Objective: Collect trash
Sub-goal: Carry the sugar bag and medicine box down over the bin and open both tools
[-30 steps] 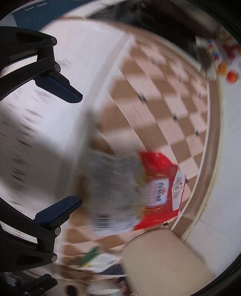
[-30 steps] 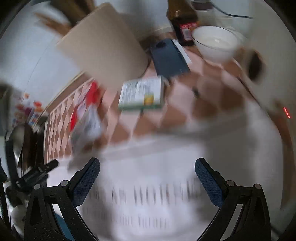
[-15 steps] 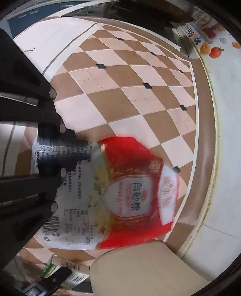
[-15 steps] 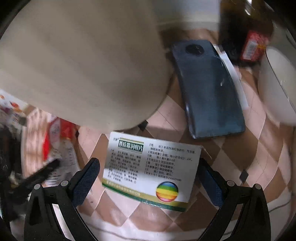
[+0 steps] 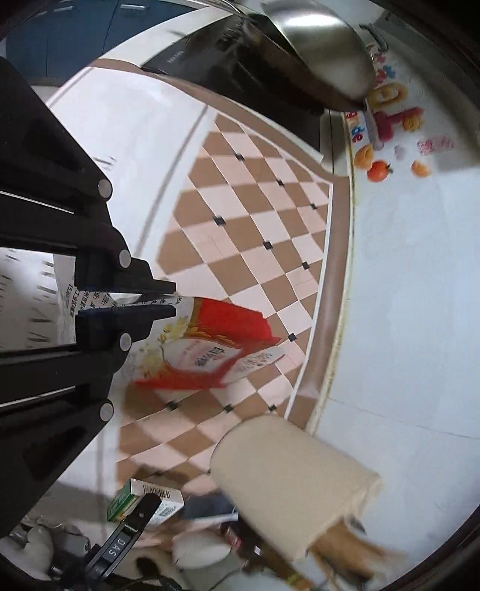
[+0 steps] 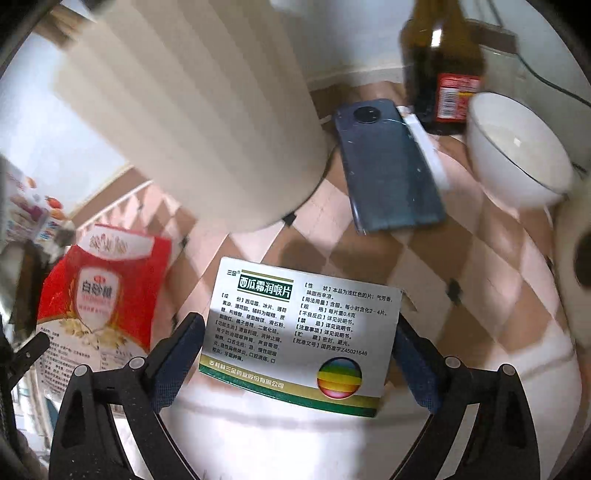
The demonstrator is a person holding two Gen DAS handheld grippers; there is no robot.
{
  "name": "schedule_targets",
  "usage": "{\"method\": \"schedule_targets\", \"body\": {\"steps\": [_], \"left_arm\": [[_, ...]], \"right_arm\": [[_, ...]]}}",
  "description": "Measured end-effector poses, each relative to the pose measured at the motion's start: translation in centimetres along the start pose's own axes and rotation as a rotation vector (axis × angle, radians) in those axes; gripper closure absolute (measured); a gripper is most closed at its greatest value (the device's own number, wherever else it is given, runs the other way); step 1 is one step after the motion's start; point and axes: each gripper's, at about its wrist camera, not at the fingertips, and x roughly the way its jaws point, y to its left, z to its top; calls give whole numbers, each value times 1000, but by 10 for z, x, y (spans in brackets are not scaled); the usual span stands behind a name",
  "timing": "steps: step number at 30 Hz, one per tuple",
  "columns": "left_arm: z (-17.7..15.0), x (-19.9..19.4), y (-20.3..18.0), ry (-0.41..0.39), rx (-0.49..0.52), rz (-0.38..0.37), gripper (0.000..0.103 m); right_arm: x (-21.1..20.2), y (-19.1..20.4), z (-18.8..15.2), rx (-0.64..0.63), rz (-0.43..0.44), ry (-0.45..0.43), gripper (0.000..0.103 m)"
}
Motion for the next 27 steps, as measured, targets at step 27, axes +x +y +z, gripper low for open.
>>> {"method": "schedule_targets", "body": {"steps": [27], "left_arm": [[-344,2,171,383,109,-125,101]], "right_arm": [[-130,-3,-463,156,-25,170,5]]}}
